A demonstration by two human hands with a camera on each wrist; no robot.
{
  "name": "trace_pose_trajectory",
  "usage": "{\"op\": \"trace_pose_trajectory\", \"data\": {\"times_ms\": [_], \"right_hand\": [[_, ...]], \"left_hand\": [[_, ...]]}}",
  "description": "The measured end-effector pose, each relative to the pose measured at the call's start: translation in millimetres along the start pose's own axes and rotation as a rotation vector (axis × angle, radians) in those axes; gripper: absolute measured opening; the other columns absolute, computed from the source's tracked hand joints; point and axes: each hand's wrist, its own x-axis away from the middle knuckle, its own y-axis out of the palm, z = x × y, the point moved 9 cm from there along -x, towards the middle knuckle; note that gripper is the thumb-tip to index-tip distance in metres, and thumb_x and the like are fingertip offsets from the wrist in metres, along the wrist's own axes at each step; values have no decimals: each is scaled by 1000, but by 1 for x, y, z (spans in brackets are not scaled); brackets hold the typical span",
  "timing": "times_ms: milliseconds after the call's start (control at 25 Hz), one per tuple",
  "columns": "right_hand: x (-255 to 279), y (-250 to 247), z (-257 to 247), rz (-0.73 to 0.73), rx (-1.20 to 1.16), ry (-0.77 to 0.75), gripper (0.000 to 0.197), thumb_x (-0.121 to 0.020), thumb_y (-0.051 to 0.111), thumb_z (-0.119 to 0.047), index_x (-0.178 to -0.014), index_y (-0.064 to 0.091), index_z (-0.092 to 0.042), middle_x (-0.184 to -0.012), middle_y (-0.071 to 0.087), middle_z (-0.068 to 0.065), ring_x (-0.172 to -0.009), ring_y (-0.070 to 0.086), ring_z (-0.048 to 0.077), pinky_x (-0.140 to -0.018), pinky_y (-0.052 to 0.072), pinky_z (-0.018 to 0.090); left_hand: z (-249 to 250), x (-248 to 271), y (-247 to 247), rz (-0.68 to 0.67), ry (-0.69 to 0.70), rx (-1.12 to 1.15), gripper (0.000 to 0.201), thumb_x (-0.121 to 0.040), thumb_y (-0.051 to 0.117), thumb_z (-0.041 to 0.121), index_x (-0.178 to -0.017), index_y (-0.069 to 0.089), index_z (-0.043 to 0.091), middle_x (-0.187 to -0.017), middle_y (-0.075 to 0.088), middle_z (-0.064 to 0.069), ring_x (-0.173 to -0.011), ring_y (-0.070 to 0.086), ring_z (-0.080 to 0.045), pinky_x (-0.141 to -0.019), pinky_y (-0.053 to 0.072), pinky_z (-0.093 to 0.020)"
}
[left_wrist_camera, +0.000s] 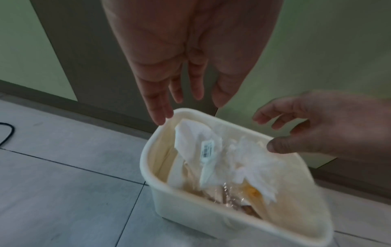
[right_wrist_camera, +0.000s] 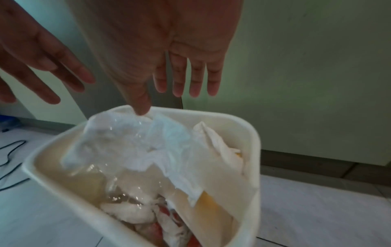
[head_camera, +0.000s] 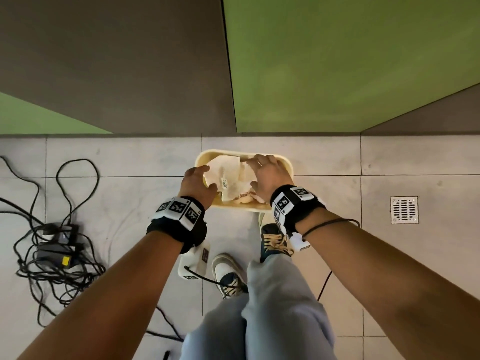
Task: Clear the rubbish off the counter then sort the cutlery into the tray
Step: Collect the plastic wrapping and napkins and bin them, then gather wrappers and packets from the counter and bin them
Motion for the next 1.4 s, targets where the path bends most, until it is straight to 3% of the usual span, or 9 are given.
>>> {"op": "trace_pose_trajectory", "data": {"times_ms": [240, 560, 680, 800, 960, 1040, 1200, 1280, 1400], "right_hand": [[83, -79, -18, 41, -131, 18, 45, -88, 49, -15, -132, 43, -18, -138, 46, 7, -126, 41, 27, -103, 37, 38], [252, -289, -113, 210, -224, -177, 32, -88, 53, -15, -120, 56, -19, -118, 63, 5, -104, 61, 23, -89, 51, 33], [307, -386, -149, 361, -225, -264, 29, -88, 55, -18, -118, 57, -20, -111, 65, 2, -91, 58, 15, -80, 47, 27], [349, -483, -178, 543, -290, -349, 27, -87, 57, -18, -114, 59, -20, -100, 65, 0, -85, 54, 12, -82, 47, 30], [367, -562, -205, 652, -295, -423, 25, -87, 58, -17, -112, 61, -18, -91, 58, -5, -84, 59, 18, -78, 45, 28], [365, -587, -218, 659, -309, -453, 24, -86, 58, -15, -110, 62, -17, -91, 58, -5, -83, 58, 17, -79, 47, 28], [339, -612, -254, 603, -304, -498, 22, -85, 59, -11, -107, 64, -13, -97, 64, 1, -80, 57, 15, -81, 46, 26], [319, -619, -275, 574, -300, -502, 22, -84, 60, -12, -106, 65, -13, -103, 67, 4, -80, 57, 16, -82, 46, 26], [282, -634, -308, 574, -266, -472, 24, -82, 60, -12, -106, 65, -13, -109, 68, 9, -95, 61, 20, -89, 46, 27]], "left_hand": [[58, 79, -68, -37, 157, 141, 31, -89, 53, 13, -120, 59, 17, -123, 62, -3, -93, 55, -16, -84, 39, -19], [202, 278, -237, -155, 590, 77, 29, -89, 58, 18, -117, 60, 16, -106, 64, 3, -84, 57, -11, -81, 44, -21], [240, 340, -330, -62, 686, 133, 24, -87, 60, 21, -112, 62, 21, -86, 62, 8, -69, 54, -1, -69, 41, -11], [264, 382, -417, 106, 713, 184, 18, -88, 59, 20, -105, 62, 24, -66, 58, 9, -62, 54, -4, -62, 40, -16], [261, 396, -491, 334, 643, 353, 18, -88, 59, 16, -105, 64, 19, -71, 57, 8, -64, 55, -8, -47, 38, -2], [251, 394, -522, 470, 592, 379, 20, -86, 59, 15, -105, 65, 16, -79, 59, 7, -77, 57, -12, -60, 41, -3], [211, 365, -574, 657, 367, 354, 30, -85, 62, 20, -113, 63, 14, -113, 63, -7, -108, 59, -26, -93, 43, -28], [195, 343, -594, 678, 277, 275, 37, -85, 62, 22, -120, 59, 13, -128, 58, -12, -116, 55, -28, -100, 40, -31], [173, 303, -632, 713, 186, 203, 40, -83, 63, 23, -122, 57, 15, -134, 50, -16, -118, 54, -30, -102, 40, -31]]}}
